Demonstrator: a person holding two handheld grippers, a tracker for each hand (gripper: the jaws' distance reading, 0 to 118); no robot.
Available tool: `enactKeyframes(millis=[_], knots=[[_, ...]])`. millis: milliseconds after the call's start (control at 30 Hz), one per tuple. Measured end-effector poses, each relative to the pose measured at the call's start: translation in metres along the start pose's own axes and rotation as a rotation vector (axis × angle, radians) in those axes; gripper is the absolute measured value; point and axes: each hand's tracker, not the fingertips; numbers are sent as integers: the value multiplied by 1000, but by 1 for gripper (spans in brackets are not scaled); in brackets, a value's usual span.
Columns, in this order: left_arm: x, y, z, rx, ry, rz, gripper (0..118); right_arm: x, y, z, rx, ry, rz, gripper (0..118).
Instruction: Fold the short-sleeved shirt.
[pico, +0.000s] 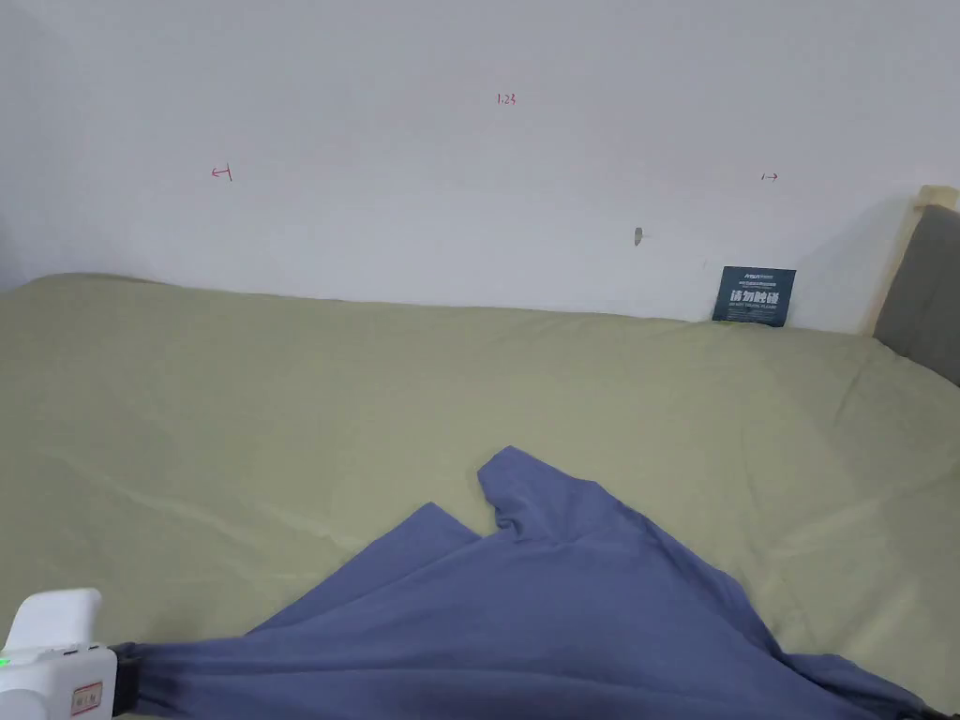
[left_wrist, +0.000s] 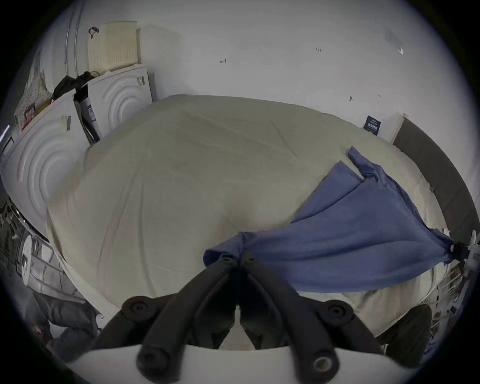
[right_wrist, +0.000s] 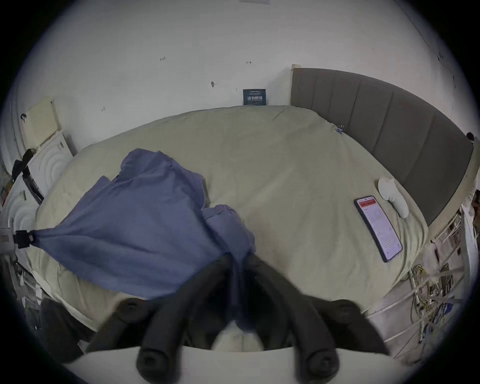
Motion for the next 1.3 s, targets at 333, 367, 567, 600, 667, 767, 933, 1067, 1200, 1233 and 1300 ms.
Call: enactKeyframes(millis=[333,367,567,600,667,767,933,1067,1200,1233,1300], knots=[[18,1,55,199,-52,14,114,-26,9,33,147,22,23,74],[24,0,66,215,-53,4,98,-35,7,40,192,10,30,71],[52,-23,107,347,-88,-60,0,-75,-7,78,396,56,83,1],[55,-28,113,362,-91,-69,0,-79,-8,81,410,92,71,1],[57,-40,114,393,-67,-88,0,-102,-20,92,428,101,67,1],[49,-47,125,388,-56,-72,0,-119,-26,93,460,124,95,1],[23,-55,114,334,-8,-35,0,-161,-38,100,475,150,187,1],[-5,-50,93,289,35,7,0,-181,-45,90,444,179,217,1],[-30,-41,50,156,8,53,0,-195,-50,76,396,210,225,1],[-34,-40,39,112,-15,59,0,-199,-52,72,387,211,227,1],[-41,-33,15,90,-42,106,29,-206,-55,63,359,218,233,1]])
